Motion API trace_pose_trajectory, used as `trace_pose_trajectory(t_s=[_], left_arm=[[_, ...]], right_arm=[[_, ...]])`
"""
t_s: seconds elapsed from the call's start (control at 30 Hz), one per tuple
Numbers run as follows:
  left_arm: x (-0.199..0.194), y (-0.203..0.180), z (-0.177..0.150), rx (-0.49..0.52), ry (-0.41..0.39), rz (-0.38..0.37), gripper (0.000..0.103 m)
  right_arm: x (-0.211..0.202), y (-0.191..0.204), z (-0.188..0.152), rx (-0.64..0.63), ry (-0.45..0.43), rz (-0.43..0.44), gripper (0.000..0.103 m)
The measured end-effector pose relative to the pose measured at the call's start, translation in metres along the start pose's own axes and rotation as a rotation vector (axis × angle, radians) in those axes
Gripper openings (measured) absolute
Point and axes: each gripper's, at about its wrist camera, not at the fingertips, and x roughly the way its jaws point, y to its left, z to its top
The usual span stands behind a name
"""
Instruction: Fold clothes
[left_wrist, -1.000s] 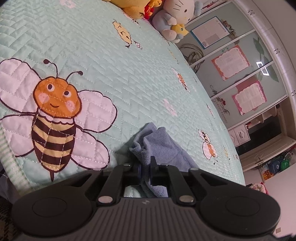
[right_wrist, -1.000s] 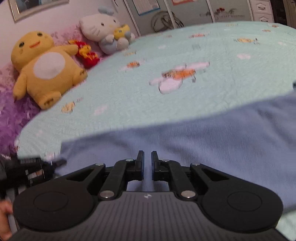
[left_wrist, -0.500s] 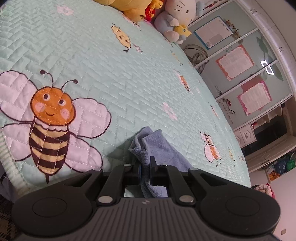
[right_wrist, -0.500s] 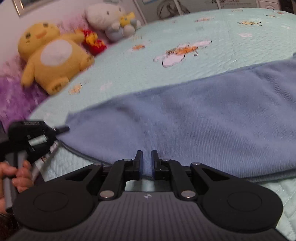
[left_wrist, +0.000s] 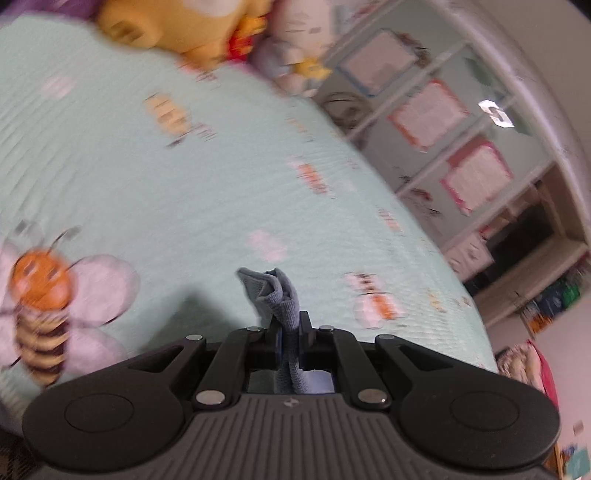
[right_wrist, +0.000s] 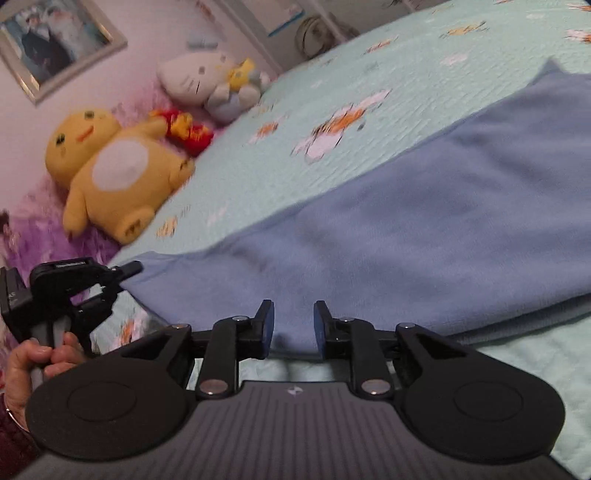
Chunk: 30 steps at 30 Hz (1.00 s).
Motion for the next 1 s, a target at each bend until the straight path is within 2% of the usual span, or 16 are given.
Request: trace_pose_trajectory(t_s=[0.1,0.23,0.37,0.5,0.6,0.67,0.7,0.77,0.87,0.93,1.0], left_arm=[[-0.008,-0.056,0.007,0.136,-0.025,-0.076,0.005],[-0.014,-0.15,-0.007,0.394,-0.031,-0.175,0.005],[-0.004,-0.249,-0.055,0.691,0.002,-0.242,0.005],[0.025,-0.318,-0.135,0.975,0.103,-0.282,0.005],[0.065,-0.34,-0.211,1.173,0.233,-0.293,0.005],[0.094,-0.34,-0.264,1.31,0.296,-0.265,0.005],[0.107,-0.335,-0.284,1.348,0.337,-0.251,0.005],[0.119,-0.321,-0.312,1.414,0.341,-0.23,0.005],[0.119,-0.308,-0.325,1.452,0.279,-0.243,0.007],[0.117,-0.307,-0.322,1.454,0.257,-0.259,0.011],[0.115,-0.304,-0.323,1.466,0.242,-0.273,0.016]], right_arm=[[-0.024,-0.025,0.005,0.066,-0.066,-0.008,0.025],[-0.058,-0.059,0.012,0.107,-0.164,-0.024,0.025],[-0.09,-0.097,0.011,0.151,-0.265,-0.046,0.025],[-0.11,-0.134,0.011,0.225,-0.347,-0.057,0.027],[-0.118,-0.161,0.018,0.296,-0.402,-0.064,0.03],[-0.123,-0.176,0.021,0.327,-0.428,-0.066,0.032],[-0.123,-0.183,0.022,0.342,-0.431,-0.06,0.034],[-0.122,-0.191,0.023,0.367,-0.425,-0.046,0.035],[-0.12,-0.199,0.025,0.402,-0.424,-0.012,0.037],[-0.118,-0.203,0.027,0.424,-0.423,0.014,0.045],[-0.115,-0.203,0.03,0.439,-0.41,0.037,0.048]])
